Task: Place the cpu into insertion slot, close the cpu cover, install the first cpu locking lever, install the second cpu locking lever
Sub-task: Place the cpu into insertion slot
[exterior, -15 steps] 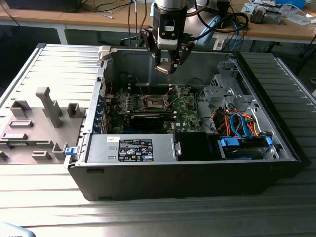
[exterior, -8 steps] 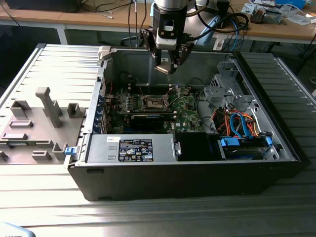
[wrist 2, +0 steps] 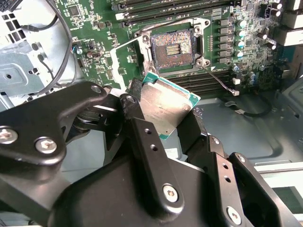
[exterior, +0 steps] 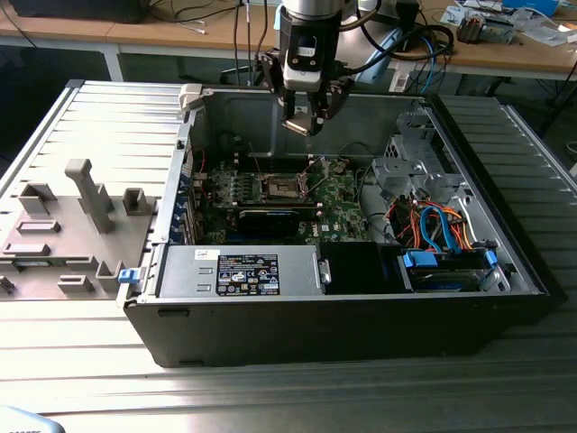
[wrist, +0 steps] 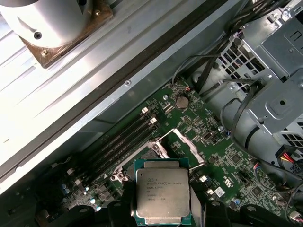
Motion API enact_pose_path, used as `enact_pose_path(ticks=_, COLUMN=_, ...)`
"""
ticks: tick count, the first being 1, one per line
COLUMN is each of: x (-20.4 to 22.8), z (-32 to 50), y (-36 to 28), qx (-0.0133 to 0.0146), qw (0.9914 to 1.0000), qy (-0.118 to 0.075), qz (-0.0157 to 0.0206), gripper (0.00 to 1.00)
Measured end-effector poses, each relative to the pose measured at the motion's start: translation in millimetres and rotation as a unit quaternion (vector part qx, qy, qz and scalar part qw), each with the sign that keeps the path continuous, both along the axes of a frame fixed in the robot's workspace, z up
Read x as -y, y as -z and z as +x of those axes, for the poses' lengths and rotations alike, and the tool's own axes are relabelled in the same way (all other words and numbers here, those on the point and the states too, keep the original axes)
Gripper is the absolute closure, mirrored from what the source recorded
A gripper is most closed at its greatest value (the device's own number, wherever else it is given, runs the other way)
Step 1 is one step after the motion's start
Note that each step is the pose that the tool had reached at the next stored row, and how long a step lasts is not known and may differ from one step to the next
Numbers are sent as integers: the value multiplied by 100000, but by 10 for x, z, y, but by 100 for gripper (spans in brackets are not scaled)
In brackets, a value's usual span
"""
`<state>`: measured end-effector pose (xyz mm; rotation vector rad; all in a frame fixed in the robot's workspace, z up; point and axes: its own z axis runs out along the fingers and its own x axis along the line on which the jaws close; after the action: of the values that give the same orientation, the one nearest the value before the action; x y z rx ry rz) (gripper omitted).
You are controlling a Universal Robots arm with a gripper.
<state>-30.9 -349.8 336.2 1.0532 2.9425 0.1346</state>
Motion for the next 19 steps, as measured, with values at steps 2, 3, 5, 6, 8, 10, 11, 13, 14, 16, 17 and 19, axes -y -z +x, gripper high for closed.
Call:
enact_pose_path(ticks=2, x=0, z=0, y=1, qx=0, qw=100000, qy=295, qz=2, gripper=45)
enact_pose_path(ticks=3, x=0, z=0, y=1, qx=-1, qw=99999, qy=395, qz=2, gripper=45)
enact_pose_path(ticks=5, x=0, z=0, y=1, qx=-1, qw=99998, qy=647, qz=3, gripper=45)
enact_pose_path(ticks=6, x=0, z=0, y=1, qx=-1, qw=99997, qy=779, qz=3, gripper=45)
enact_pose_path(ticks=8, x=0, z=0, y=2, qx=1, qw=99992, qy=1229, qz=3, gripper=45)
enact_pose_path(ticks=10, x=0, z=0, y=3, qx=1, qw=99989, qy=1484, qz=3, gripper=45)
enact_pose_path(ticks=11, x=0, z=0, y=3, qx=1, qw=99985, qy=1730, qz=4, gripper=45)
enact_pose_path(ticks=13, x=0, z=0, y=4, qx=0, qw=99980, qy=1990, qz=3, gripper=45)
enact_pose_path(ticks=14, x=0, z=0, y=4, qx=0, qw=99978, qy=2076, qz=2, gripper=45)
enact_pose_path(ticks=16, x=0, z=0, y=4, qx=3, qw=99974, qy=2272, qz=4, gripper=45)
enact_pose_path(ticks=17, x=0, z=0, y=4, qx=2, qw=99972, qy=2367, qz=4, gripper=45)
enact_pose_path(ticks=19, x=0, z=0, y=5, qx=0, qw=99967, qy=2567, qz=3, gripper=45)
